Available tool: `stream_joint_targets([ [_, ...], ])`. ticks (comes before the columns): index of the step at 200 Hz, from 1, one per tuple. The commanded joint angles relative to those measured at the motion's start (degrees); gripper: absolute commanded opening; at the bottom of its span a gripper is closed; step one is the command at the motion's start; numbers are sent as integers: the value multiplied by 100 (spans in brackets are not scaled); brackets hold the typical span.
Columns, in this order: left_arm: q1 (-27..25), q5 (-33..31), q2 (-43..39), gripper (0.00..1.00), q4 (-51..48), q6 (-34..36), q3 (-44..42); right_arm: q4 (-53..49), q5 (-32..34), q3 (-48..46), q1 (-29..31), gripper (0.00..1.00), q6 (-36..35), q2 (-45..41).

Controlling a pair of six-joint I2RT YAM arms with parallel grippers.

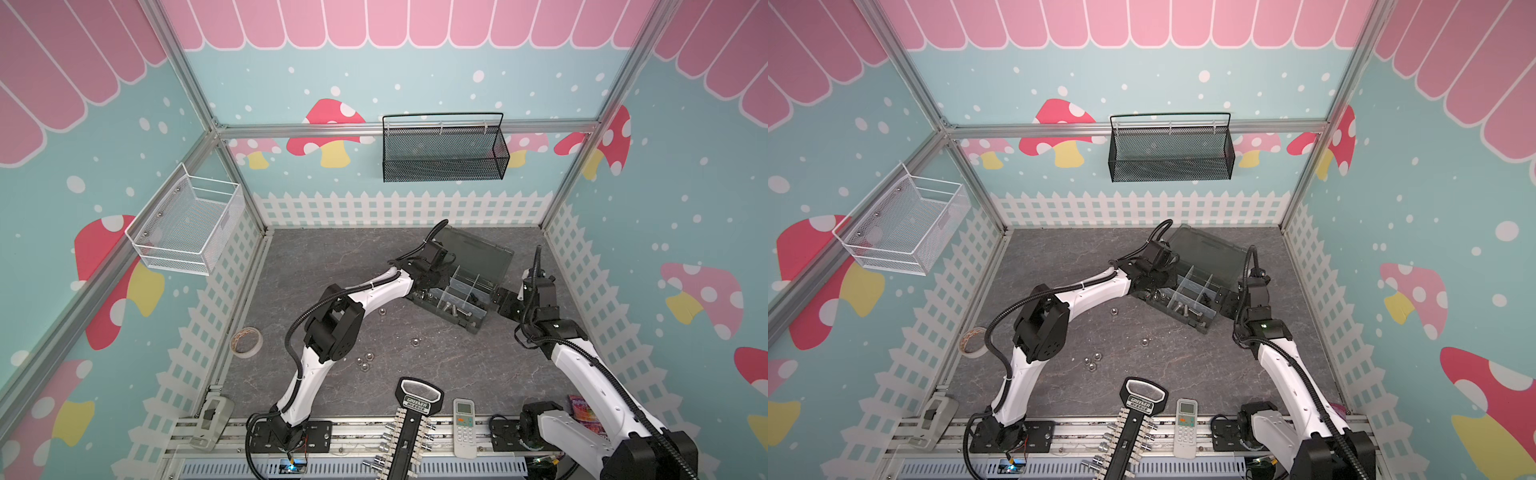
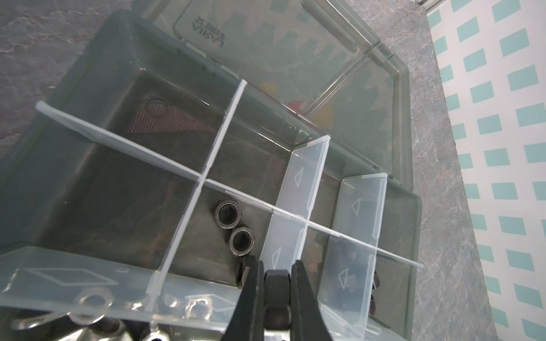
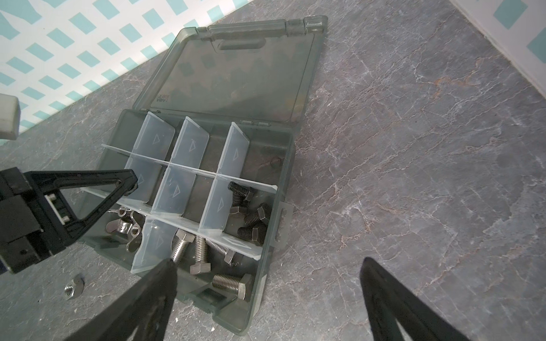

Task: Sort the screws and nuts into containers
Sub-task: 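Open the left gripper to drop the nut into the black-nut compartment, then withdraw the left gripper toward the table while the right gripper reaches toward a silver nut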

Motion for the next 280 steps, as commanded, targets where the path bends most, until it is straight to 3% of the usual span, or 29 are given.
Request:
stream_joint_targets([
  [1, 14, -218, 44, 11, -113, 84, 150, -41, -85, -41, -18, 98, -81, 10],
  [21, 36, -231, 50, 11, -113, 113, 152, -42, -143, -52, -19, 98, -106, 18],
  [64, 61, -225, 78, 27, -112, 121, 180, -70, -230, -50, -11, 98, -173, 67],
  [102, 97, -240, -14, 28, -140, 102, 145, -169, -247, -24, 40, 98, -232, 106],
  [145, 94, -386, -782, 29, 173, 58, -472, -392, -156, 94, 269, 100, -254, 111],
  [177, 96, -668, -1681, 35, 522, -20, -1358, -624, 37, 223, 644, 96, -187, 128],
  [223, 212, -1223, -3221, 53, 1001, -347, -3005, -857, 279, 509, 1564, 87, 36, 402],
  [280, 708, -1855, -5256, 94, 1105, -898, -5065, -855, 228, 837, 2556, 81, 201, 1131],
])
